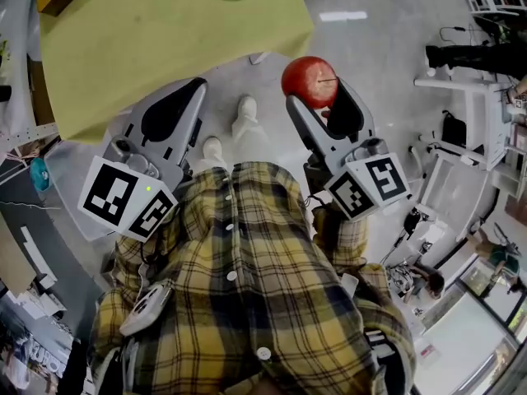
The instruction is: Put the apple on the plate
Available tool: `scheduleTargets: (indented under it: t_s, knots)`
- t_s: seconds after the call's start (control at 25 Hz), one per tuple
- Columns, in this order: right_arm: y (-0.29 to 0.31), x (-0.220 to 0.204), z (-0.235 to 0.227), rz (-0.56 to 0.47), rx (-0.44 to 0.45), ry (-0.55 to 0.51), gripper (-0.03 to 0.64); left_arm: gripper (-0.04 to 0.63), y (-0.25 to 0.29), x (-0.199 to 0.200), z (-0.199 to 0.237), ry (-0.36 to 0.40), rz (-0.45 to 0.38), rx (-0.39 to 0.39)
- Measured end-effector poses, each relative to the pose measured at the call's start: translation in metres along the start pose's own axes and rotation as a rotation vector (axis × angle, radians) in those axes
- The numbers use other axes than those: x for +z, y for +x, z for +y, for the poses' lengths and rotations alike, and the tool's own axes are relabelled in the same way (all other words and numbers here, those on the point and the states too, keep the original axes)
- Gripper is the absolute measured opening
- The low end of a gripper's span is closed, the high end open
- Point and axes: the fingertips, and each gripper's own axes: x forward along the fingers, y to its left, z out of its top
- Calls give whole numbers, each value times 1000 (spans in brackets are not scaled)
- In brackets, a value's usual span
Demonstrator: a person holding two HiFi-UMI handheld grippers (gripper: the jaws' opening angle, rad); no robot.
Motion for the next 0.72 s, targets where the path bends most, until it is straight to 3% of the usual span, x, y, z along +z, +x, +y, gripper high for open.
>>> scheduleTargets:
  t_s: [0.44, 0.72]
  knots:
    - [50, 56, -69, 24, 106, -35, 339, 8, 94, 42, 13, -5, -38, 62]
    - [78, 64, -90, 65, 175, -42, 339, 8, 111, 51, 32, -40, -61, 144]
